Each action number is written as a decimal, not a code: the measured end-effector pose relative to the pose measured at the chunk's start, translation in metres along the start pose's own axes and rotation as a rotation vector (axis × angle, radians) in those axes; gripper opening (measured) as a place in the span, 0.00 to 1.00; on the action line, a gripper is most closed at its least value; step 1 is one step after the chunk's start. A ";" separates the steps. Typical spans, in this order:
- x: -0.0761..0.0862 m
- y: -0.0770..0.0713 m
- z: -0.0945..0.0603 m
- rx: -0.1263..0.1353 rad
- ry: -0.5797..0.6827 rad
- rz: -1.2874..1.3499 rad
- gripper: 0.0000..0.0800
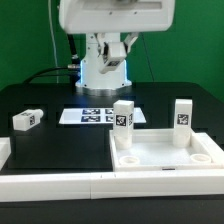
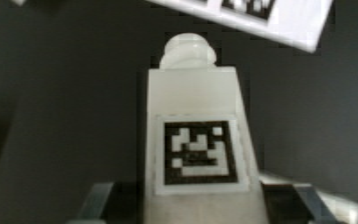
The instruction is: Assemble square table
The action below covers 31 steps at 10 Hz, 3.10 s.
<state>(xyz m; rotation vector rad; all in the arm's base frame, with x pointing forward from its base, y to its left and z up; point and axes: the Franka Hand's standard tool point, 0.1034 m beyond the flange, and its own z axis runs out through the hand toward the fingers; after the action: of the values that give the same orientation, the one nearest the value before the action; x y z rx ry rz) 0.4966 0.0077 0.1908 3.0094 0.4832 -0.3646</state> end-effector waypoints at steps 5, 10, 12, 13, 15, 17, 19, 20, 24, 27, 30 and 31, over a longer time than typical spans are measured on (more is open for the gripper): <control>0.001 -0.004 0.021 -0.007 0.380 0.005 0.36; 0.083 -0.053 -0.026 -0.003 0.545 0.034 0.36; 0.080 -0.051 -0.021 -0.013 0.589 0.032 0.36; 0.081 -0.051 -0.022 -0.014 0.592 0.032 0.36; 0.079 -0.049 -0.018 -0.010 0.582 0.025 0.36; 0.081 -0.043 0.001 0.075 0.541 0.065 0.36; 0.106 -0.045 0.007 0.091 0.534 0.082 0.36; 0.120 -0.044 0.000 0.090 0.557 0.126 0.36; 0.128 -0.047 0.003 0.071 0.578 0.158 0.36; 0.118 -0.051 0.020 0.047 0.654 0.212 0.36; 0.131 -0.055 0.026 0.049 0.661 0.228 0.36; 0.140 -0.060 0.031 0.058 0.660 0.250 0.36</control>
Offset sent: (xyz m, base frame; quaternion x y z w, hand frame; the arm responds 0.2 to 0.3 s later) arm 0.0000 0.0000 0.0000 0.0000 0.1296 0.0000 0.9916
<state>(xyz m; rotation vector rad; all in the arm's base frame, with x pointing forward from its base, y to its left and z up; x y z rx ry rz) 0.5996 0.1033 0.1243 3.1320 0.1155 0.6567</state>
